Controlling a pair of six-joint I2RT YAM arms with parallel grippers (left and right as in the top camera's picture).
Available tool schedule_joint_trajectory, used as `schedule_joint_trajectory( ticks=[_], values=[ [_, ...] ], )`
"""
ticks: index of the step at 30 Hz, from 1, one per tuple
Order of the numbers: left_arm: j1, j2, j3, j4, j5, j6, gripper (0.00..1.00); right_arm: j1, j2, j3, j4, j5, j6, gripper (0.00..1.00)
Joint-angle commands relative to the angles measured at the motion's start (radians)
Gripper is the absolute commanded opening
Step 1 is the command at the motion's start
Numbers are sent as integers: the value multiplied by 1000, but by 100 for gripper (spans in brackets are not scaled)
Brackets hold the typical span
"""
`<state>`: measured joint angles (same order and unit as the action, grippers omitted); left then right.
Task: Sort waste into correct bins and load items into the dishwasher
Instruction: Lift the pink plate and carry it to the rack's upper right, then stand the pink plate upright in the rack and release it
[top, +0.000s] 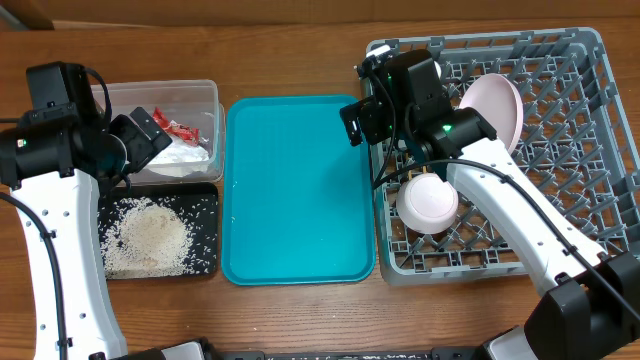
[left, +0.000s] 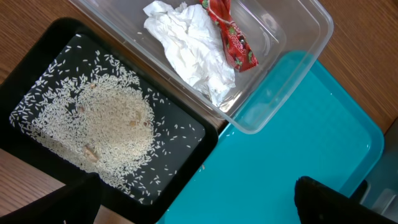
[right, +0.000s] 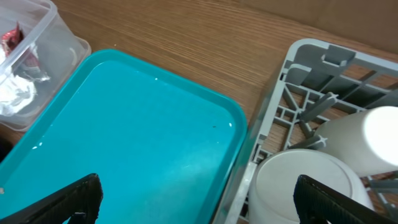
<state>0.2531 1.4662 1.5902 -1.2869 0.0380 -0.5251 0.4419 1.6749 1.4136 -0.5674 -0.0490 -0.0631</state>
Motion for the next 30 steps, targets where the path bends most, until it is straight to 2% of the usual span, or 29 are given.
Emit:
schedule_joint_trajectory(
  ticks=[1, 16, 18, 24, 30],
  values=[
    [2, 5, -2, 1, 4, -3, 100, 2, -35, 22, 5, -24, 12, 100],
    [2, 5, -2, 1, 3, -3, 100, 2, -37, 13, -1, -24, 12, 100],
    [2, 5, -2, 1, 3, -3, 100, 2, -59, 13, -28, 23, 8, 100],
    [2, 5, -2, 1, 4, -3, 100, -14, -237, 13, -135, 73, 8, 100],
    [2, 5, -2, 1, 4, -3, 100, -55, -463, 12, -152, 134, 0, 100]
  ],
)
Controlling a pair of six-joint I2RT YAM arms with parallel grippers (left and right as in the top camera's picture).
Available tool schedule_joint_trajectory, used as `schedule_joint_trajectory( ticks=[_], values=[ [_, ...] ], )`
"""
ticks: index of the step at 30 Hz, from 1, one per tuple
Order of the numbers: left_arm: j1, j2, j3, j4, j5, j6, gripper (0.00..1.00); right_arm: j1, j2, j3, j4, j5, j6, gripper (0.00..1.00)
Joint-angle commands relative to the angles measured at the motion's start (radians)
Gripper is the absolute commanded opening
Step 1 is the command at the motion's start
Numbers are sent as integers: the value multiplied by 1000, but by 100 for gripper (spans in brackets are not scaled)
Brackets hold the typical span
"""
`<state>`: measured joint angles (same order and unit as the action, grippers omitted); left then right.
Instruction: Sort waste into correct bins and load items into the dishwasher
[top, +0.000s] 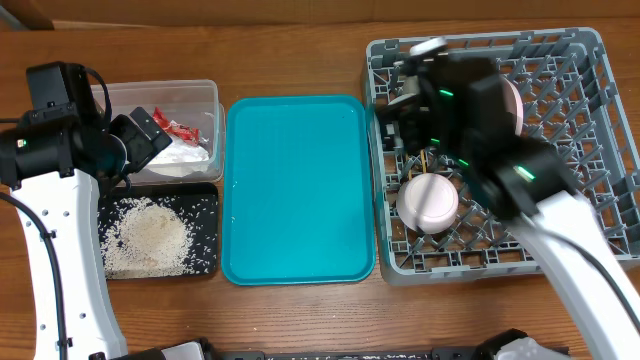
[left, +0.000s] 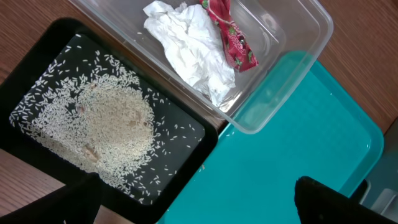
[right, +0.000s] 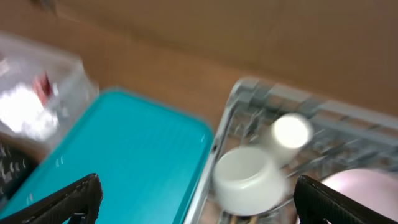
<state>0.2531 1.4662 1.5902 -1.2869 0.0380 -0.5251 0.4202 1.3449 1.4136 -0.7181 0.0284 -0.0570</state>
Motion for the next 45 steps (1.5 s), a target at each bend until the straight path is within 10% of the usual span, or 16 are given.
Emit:
schedule_joint_trajectory(
  ticks=[1, 24, 45],
  values=[
    [2, 5, -2, 1, 3, -3, 100, -51, -176, 10, -2, 58, -6, 100],
    [2, 5, -2, 1, 3, -3, 100, -359, -1181, -818, 117, -105, 6, 100],
    [1, 5, -2, 1, 3, -3, 100, -399, -1342, -1379, 740, -97, 115, 100]
  ],
)
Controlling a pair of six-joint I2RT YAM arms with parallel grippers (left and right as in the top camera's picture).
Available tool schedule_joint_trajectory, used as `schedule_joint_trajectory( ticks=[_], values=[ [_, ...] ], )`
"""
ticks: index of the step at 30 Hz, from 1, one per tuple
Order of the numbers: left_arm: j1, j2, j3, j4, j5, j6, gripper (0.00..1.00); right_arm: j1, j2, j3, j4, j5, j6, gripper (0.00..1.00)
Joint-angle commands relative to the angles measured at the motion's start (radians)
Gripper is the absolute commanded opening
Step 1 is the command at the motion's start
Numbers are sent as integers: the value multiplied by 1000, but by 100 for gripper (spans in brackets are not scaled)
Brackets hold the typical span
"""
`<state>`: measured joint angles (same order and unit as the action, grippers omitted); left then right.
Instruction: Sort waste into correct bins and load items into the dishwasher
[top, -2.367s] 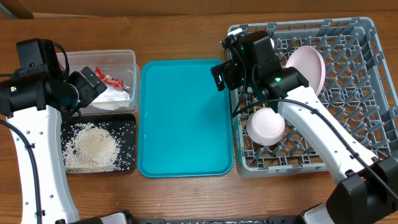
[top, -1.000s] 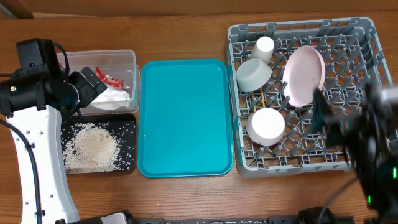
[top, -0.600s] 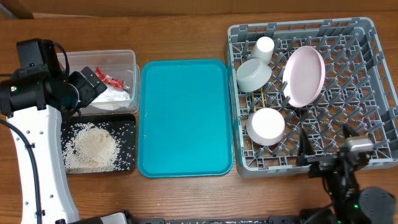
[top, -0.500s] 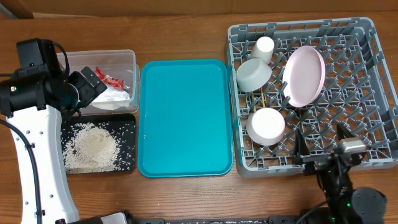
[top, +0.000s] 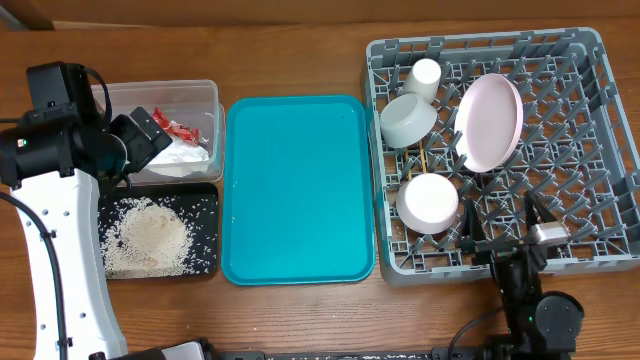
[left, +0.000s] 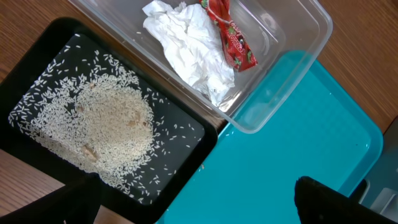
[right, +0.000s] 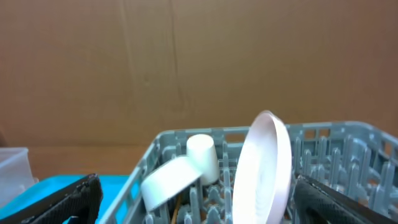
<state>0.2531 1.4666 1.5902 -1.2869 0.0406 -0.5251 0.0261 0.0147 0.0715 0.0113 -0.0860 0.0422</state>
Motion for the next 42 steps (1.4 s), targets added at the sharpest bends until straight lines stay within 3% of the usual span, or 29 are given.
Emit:
schedule_joint_trajectory(
  ticks=[1, 10, 42],
  values=[
    [2, 5, -2, 1, 1, -3, 100, -5, -12, -45, 11, 17, 16, 100],
    [2, 5, -2, 1, 1, -3, 100, -5, -12, -64, -90, 17, 18, 100],
    [1, 5, -2, 1, 1, -3, 100, -5, -12, -64, -88, 17, 18, 100]
  ],
)
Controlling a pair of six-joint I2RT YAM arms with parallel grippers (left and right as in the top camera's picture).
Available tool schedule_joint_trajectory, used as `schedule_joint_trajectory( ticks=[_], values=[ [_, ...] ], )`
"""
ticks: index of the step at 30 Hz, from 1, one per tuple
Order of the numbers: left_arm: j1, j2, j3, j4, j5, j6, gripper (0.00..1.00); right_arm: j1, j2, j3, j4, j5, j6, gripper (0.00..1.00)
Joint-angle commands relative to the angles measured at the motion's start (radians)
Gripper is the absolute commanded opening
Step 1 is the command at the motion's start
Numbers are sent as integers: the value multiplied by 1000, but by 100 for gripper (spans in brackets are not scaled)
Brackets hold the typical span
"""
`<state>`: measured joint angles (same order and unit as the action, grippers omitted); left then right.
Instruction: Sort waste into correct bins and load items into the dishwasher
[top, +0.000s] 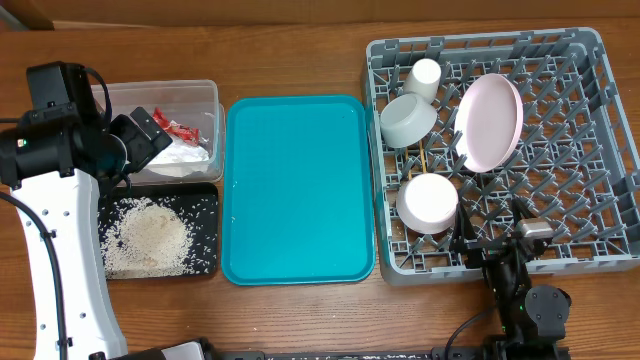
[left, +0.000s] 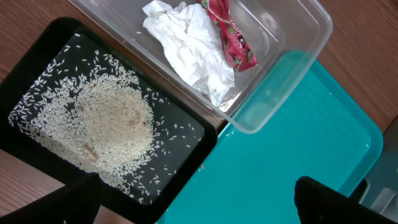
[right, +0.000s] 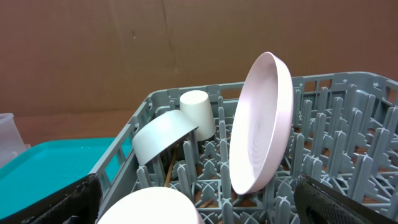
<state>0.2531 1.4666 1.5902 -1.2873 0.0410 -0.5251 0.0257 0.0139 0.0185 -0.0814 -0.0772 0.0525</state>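
Note:
The grey dish rack (top: 600, 150) holds a pink plate (top: 488, 120) on edge, a pale bowl (top: 407, 120), a white cup (top: 425, 75) and a white bowl (top: 428, 202). My right gripper (top: 497, 232) sits low at the rack's front edge, open and empty. Its wrist view looks across the white bowl (right: 155, 208) to the plate (right: 261, 124). My left gripper (top: 138, 135) hovers open and empty over the waste bins. A clear bin (left: 292, 37) holds crumpled tissue (left: 186, 43) and a red wrapper (left: 230, 37). A black tray (left: 37, 50) holds rice (left: 112, 130).
A teal tray (top: 298, 190) with nothing on it lies between the bins and the rack. Brown cardboard (right: 124, 50) stands behind the table. The right arm's base (top: 530, 300) is at the front edge, below the rack.
My right gripper has shifted slightly toward the rack and tilted down, so the white bowl and more of the rack now show. The left arm has not moved.
My right gripper was open over the rack's far left corner, near the pale bowl and cup. Then it was further back, blurred in its view. Later it was low at the rack's front edge, where it still is. The left gripper stayed open over the bins.

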Motion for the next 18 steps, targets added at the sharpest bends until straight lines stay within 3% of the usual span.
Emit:
schedule_joint_trajectory(
  ticks=[1, 18],
  values=[
    [2, 5, -2, 2, 0, -3, 100, -5, -11, -11, 5, 8, 8, 100],
    [-34, -24, -2, 2, 0, -3, 100, -5, -11, -11, 5, 8, 8, 100]
  ],
)
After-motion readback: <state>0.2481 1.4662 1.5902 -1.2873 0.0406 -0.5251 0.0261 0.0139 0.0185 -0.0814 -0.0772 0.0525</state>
